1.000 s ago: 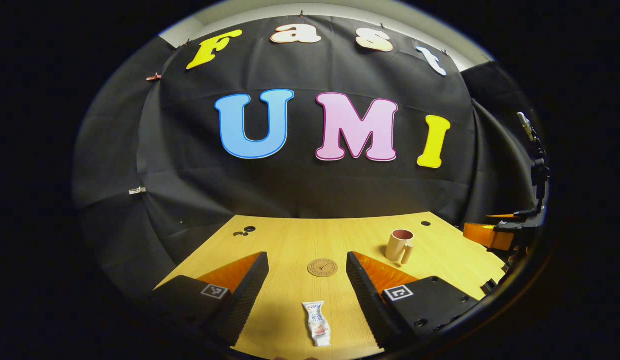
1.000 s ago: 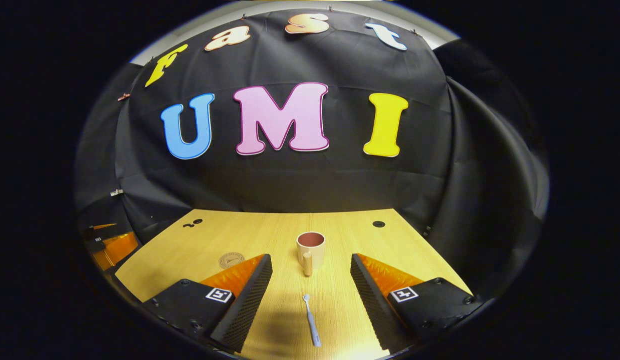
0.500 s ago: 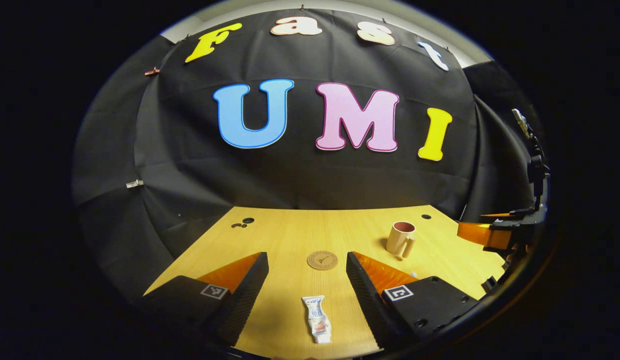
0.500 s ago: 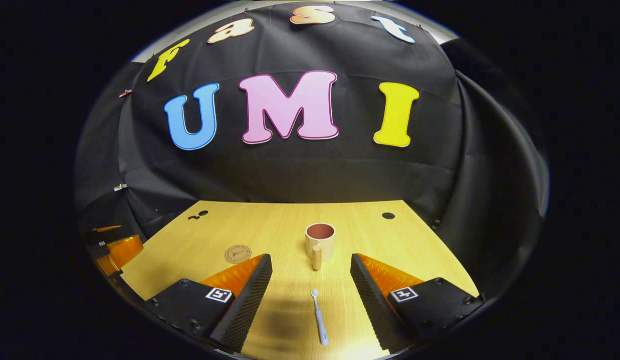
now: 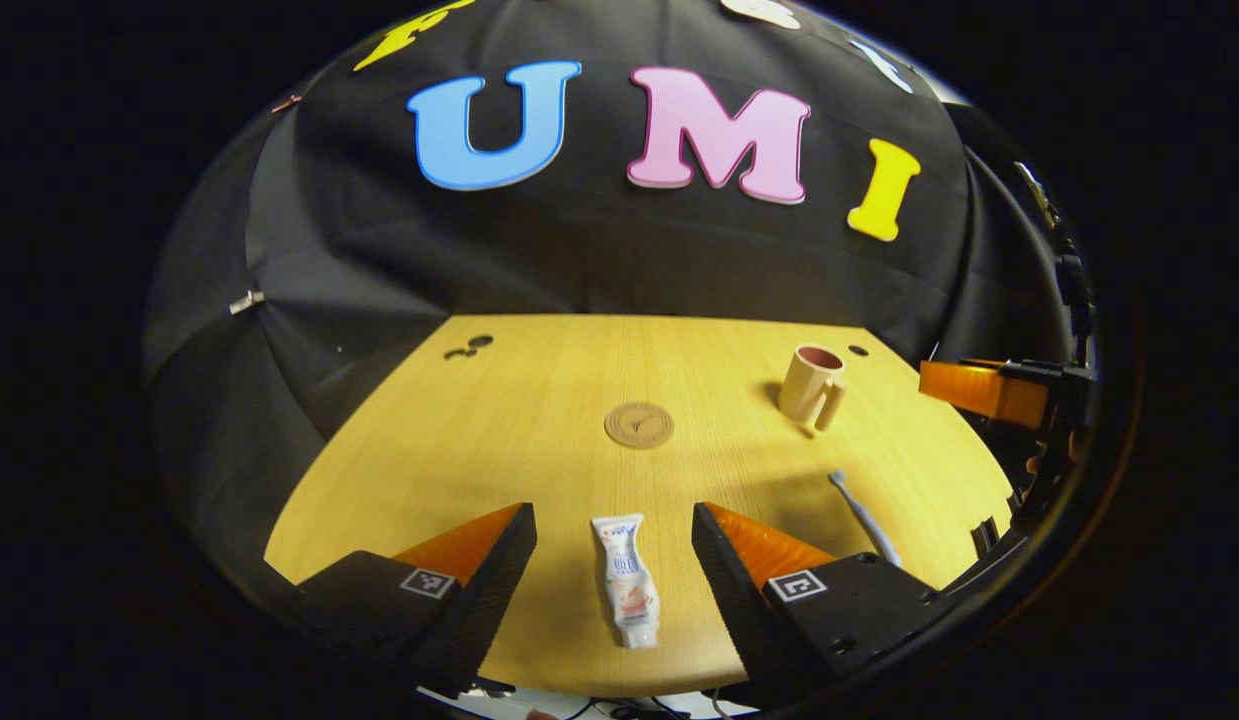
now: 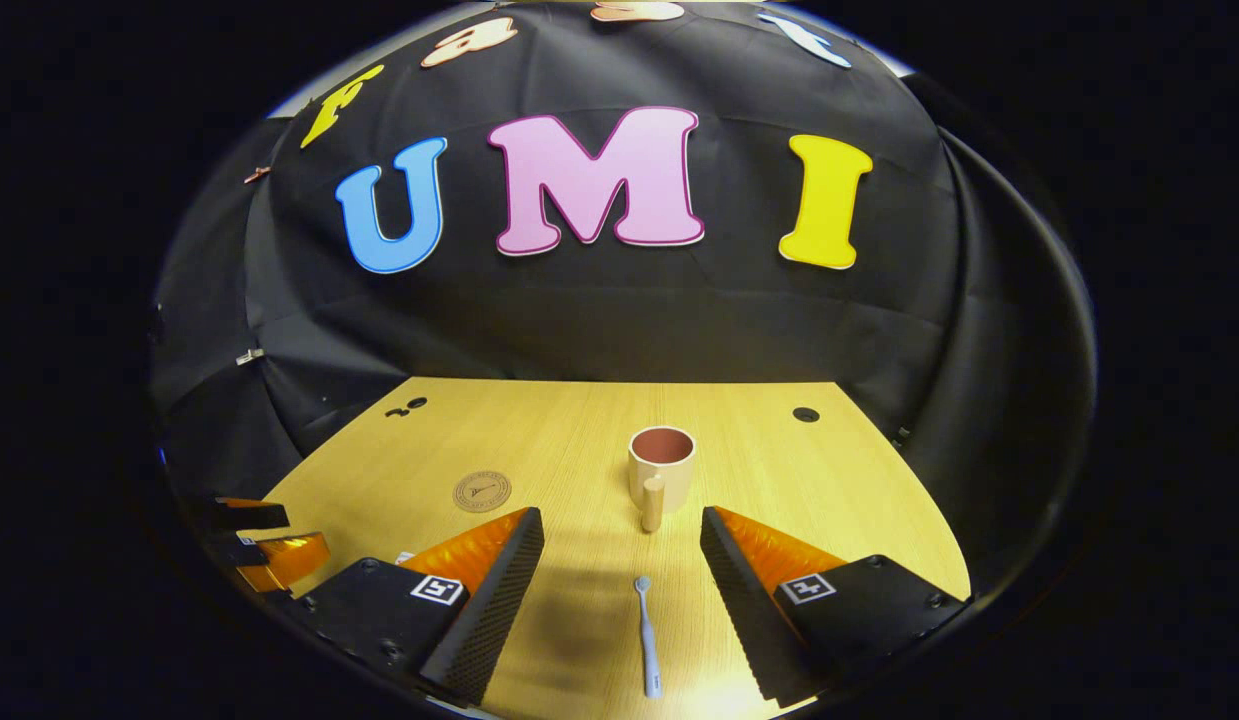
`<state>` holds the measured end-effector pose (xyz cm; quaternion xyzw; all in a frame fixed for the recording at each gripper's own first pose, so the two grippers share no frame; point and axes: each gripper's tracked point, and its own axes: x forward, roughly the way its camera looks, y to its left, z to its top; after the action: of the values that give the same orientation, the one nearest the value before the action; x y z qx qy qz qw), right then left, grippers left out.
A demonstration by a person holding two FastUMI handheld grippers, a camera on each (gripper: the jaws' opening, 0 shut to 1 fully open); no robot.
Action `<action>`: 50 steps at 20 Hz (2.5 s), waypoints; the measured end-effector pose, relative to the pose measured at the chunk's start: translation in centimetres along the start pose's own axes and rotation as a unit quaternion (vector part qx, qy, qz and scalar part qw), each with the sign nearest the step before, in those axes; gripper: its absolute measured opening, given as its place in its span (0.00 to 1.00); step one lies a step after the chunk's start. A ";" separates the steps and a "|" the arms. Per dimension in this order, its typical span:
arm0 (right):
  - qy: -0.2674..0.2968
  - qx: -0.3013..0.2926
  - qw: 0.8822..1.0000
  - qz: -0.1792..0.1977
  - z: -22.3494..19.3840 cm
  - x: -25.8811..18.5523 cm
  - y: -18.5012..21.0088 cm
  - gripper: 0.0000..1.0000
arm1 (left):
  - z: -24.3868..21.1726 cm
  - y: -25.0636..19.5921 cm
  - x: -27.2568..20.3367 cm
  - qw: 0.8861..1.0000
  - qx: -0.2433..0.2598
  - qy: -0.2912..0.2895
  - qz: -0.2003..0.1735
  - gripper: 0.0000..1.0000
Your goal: Put the toothbrush and toothpaste on the desktop into the cup, then pick up the cup and place it on the coaster on the desktop.
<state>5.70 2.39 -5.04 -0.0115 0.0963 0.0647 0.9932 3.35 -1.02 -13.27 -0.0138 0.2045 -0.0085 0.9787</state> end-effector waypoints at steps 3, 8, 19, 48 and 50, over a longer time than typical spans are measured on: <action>0.014 -0.004 1.000 0.012 -0.9 0.9 -0.3 0.97 | -2.4 -0.4 2.3 0.999 0.002 0.046 0.006 0.98; 0.042 0.013 0.999 0.024 -2.5 2.3 -1.4 0.97 | -7.1 0.2 5.7 0.991 -0.004 0.132 0.030 0.98; 0.101 0.028 0.994 0.025 -7.8 4.4 -3.6 0.98 | -10.0 -0.2 10.1 0.974 0.000 0.224 0.038 0.87; 0.351 -0.035 0.936 0.007 -20.4 4.3 -2.2 0.31 | -10.0 0.1 9.8 0.961 0.001 0.277 -0.006 0.43; 0.364 -0.029 0.931 0.009 -20.3 4.3 -2.1 0.19 | -10.0 0.1 9.8 0.960 0.009 0.280 -0.005 0.43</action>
<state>6.27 0.15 -25.78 -0.0623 0.4498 0.0682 0.8884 8.31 -1.33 -26.39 -0.0028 0.4704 -0.0192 0.8822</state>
